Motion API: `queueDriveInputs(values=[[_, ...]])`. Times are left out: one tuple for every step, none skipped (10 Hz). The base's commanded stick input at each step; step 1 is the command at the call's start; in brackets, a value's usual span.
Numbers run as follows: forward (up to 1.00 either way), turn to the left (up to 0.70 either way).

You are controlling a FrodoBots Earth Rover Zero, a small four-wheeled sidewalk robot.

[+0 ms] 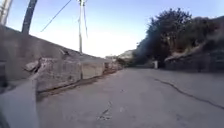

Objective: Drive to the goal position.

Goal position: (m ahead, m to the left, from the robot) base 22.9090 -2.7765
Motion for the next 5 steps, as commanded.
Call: queueDriveInputs(values=[[0.70,-0.27],[0.70,-0.27],[0.70,-0.27],[0.70,0.00],[0.70,0.00]])
